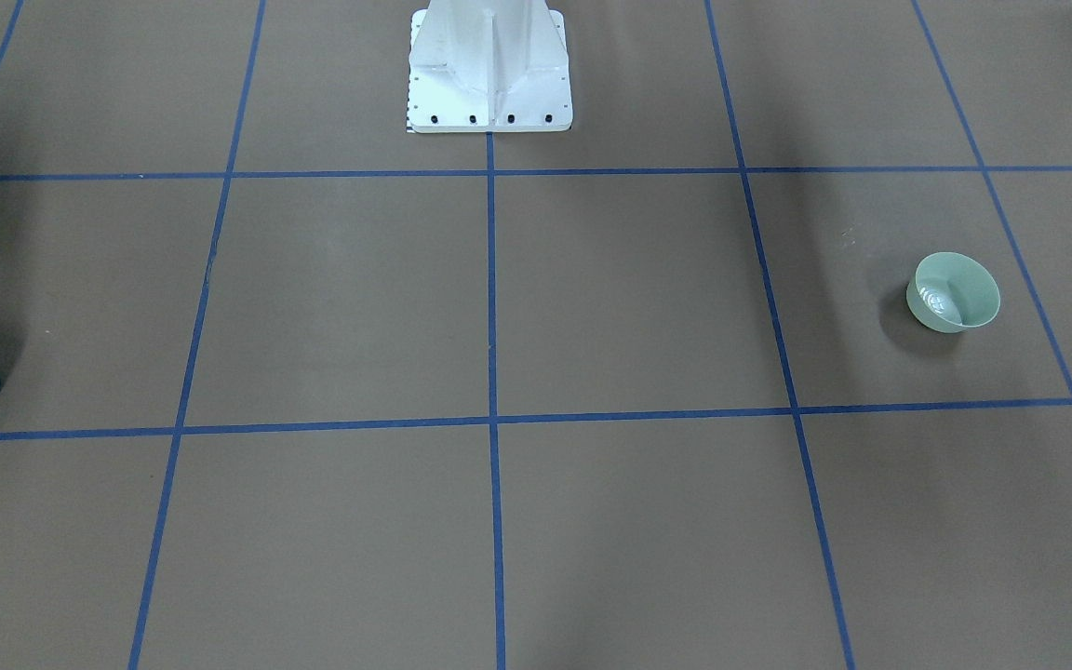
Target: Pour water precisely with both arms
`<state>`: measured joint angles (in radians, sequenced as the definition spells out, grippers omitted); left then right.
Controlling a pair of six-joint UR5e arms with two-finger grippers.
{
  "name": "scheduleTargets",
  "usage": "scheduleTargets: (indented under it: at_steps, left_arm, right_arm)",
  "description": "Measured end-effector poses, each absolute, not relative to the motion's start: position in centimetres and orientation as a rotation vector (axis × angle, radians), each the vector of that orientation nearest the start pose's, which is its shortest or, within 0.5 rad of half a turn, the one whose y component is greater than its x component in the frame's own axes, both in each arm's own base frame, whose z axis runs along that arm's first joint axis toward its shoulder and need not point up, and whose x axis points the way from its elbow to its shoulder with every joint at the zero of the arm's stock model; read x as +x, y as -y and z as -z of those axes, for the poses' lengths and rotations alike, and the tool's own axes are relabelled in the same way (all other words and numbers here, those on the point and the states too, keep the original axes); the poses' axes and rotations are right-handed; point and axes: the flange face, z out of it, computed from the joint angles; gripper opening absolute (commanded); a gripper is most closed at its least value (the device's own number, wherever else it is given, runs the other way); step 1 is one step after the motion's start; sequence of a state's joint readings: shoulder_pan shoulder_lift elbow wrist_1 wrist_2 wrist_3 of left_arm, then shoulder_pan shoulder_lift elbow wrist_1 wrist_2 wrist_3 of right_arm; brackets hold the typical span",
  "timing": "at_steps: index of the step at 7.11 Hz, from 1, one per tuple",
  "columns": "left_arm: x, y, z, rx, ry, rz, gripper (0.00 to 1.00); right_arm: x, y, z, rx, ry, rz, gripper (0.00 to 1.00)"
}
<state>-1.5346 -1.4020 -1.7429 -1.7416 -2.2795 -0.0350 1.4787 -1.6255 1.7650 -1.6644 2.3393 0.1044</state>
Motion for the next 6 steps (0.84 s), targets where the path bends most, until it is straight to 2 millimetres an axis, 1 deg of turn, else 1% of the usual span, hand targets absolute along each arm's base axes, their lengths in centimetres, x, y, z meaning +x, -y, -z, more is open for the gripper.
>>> scheduleTargets:
  at_steps: [6]
  left_arm:
    - [-5.03, 43.48, -64.33, 0.129, -0.707, -0.073, 1.0]
  right_arm:
    - [2.09, 47.31, -60.05, -0.033, 0.769, 0.005, 1.0]
